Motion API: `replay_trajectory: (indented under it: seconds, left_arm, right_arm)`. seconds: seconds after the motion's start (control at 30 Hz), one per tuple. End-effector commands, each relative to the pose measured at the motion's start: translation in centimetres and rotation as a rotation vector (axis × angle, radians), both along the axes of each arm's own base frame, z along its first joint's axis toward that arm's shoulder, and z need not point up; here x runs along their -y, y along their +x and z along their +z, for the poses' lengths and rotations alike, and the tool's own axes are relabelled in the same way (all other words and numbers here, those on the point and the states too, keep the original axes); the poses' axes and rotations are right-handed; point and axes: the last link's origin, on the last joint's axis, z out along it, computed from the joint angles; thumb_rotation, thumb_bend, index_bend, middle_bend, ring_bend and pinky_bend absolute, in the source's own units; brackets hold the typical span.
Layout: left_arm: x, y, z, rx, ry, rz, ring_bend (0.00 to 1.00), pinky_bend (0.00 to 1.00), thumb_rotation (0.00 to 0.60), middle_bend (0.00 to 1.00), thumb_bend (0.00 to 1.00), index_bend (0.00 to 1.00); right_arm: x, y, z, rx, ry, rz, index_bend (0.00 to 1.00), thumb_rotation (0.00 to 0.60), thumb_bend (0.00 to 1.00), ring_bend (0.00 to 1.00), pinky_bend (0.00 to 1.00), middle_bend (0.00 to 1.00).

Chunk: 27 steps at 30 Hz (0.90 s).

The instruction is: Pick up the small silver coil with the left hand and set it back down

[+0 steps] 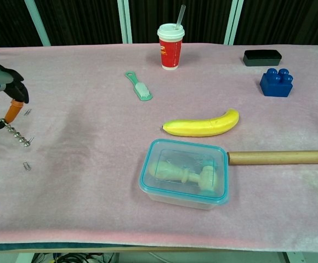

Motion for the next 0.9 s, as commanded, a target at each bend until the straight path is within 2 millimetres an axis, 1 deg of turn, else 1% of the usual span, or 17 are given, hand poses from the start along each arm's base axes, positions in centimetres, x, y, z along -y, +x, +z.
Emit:
replay_trajectory:
  seconds: [0.03,0.27,0.73,0.83,0.9]
  left_arm:
    - [1.0,-0.4,0.3,0.007,-0.018,0.006,0.00,0.00,0.600,0.22,0.41,0.59]
    - [2.2,-1.2,-0.2,0.017,-0.059,0.002,0.00,0.00,0.600,0.22,0.41,0.59]
    - [1.5,-1.6,-2.0,0.045,-0.073,-0.025,0.00,0.00,0.600,0.23,0.41,0.58]
    - [1.4,-1.5,-2.0,0.053,-0.071,-0.028,0.00,0.00,0.600,0.23,0.41,0.58]
    - [1.4,-1.3,-1.7,0.059,-0.062,-0.035,0.00,0.00,0.600,0.23,0.41,0.58]
  right_arm:
    - [0.0,0.0,0.0,-0.001,-0.001,0.000,0.00,0.600,0.11,0.16,0.23,0.00]
    - [0.0,0.0,0.0,-0.002,-0.002,-0.002,0.00,0.600,0.11,0.16,0.23,0.00]
    - [0.0,-0.1,0.1,-0.003,-0.003,-0.006,0.00,0.600,0.11,0.16,0.23,0.00]
    - [0.0,0.0,0.1,-0.004,-0.003,-0.005,0.00,0.600,0.11,0.16,0.23,0.00]
    - [0.0,0.0,0.1,-0.003,-0.003,-0.006,0.00,0.600,0.11,0.16,0.23,0.00]
